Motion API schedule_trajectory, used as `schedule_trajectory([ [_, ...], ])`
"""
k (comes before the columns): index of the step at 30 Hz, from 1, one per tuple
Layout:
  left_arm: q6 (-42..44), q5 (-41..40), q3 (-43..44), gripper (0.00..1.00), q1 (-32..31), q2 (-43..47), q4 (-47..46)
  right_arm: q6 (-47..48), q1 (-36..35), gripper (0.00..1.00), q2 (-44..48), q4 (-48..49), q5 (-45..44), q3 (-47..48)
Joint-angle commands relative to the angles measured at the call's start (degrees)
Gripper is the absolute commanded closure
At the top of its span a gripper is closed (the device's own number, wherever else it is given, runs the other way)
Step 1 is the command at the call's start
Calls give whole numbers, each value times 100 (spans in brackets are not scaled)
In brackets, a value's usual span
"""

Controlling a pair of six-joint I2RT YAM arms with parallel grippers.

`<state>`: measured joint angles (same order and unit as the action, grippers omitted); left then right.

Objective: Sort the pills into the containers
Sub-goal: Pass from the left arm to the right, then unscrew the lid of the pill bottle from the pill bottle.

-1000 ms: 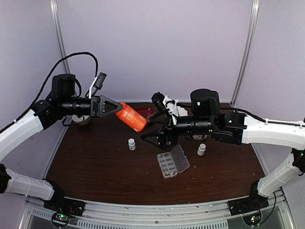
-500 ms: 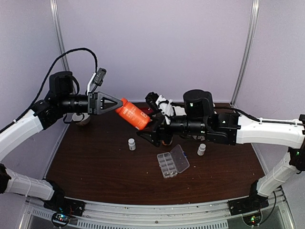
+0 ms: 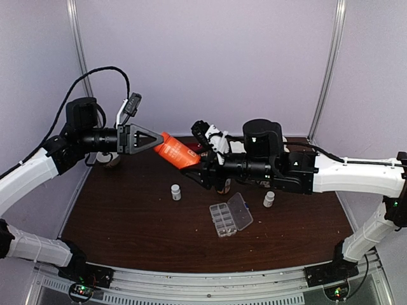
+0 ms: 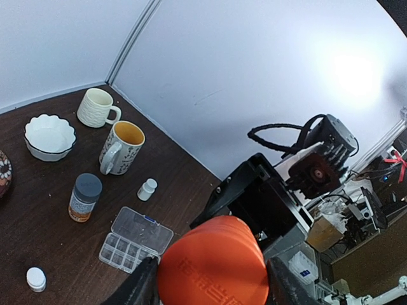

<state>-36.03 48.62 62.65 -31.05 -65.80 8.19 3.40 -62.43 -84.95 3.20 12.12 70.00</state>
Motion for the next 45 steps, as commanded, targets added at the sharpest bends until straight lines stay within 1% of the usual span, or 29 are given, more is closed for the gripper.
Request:
schedule_trajectory([
  [1,-123,165,-110,54,-15,150,-433,75,-56,58,-34,114,-110,169],
  [3,-111,157,-157,35,-15,191,-468,81,-50,66,-1,158,-58,119],
  [5,-36,187,-190,20,-15,223,-482,55,-54,69,64,230,9,67],
  [6,27,217,-192,17,-15,233,-466,25,-53,70,92,266,50,43],
  [10,90,313,-179,17,-15,196,-455,27,-55,71,190,316,118,-45],
  [16,74,282,-162,31,-15,164,-422,62,-55,72,171,242,81,-45],
  [19,74,236,-136,41,-15,148,-368,77,-50,73,154,204,64,-13],
  [21,85,162,-118,45,-15,132,-281,93,-50,73,149,177,22,0],
  [23,105,113,-105,52,-15,111,-187,152,-50,76,133,114,-62,44],
  [24,106,68,-98,56,-15,104,-143,210,-57,77,124,61,-110,74],
  [26,68,-37,-73,61,-15,90,-60,415,-62,77,111,-39,-271,112],
  [28,-151,-163,44,65,-15,46,87,869,-190,78,97,-196,-704,144],
  [29,-319,-264,140,68,-15,-1,243,1198,-278,79,93,-207,-1064,141],
  [30,-501,-364,256,73,-15,-58,389,1543,-399,82,85,-151,-1646,100],
  [32,-987,-436,385,85,-15,-206,522,2256,-596,86,61,208,-2430,-56],
  [33,-1236,-452,389,87,-15,-252,512,2582,-674,87,39,429,-2730,-151],
  [35,-1746,-482,302,87,-15,-313,390,3201,-790,88,-34,905,-3211,-313],
  [38,-2506,-478,6,85,-15,-302,-55,4141,-975,89,-224,1690,-3905,-508],
  [40,-2923,-469,-150,79,-7,-267,-376,4691,-1076,90,-310,2283,-4230,-679],
  [41,-2979,-496,-159,72,-7,-251,-412,4879,-1114,90,-332,2510,-4323,-755],
  [42,-2936,-564,-134,53,-7,-222,-402,4882,-1123,90,-319,2579,-4337,-784],
  [43,-2834,-608,-87,42,1,-190,-374,4723,-1119,88,-279,2479,-4265,-763],
  [45,-2494,-769,-6,13,23,-114,-393,4193,-1059,86,-47,1901,-3882,-708],
])
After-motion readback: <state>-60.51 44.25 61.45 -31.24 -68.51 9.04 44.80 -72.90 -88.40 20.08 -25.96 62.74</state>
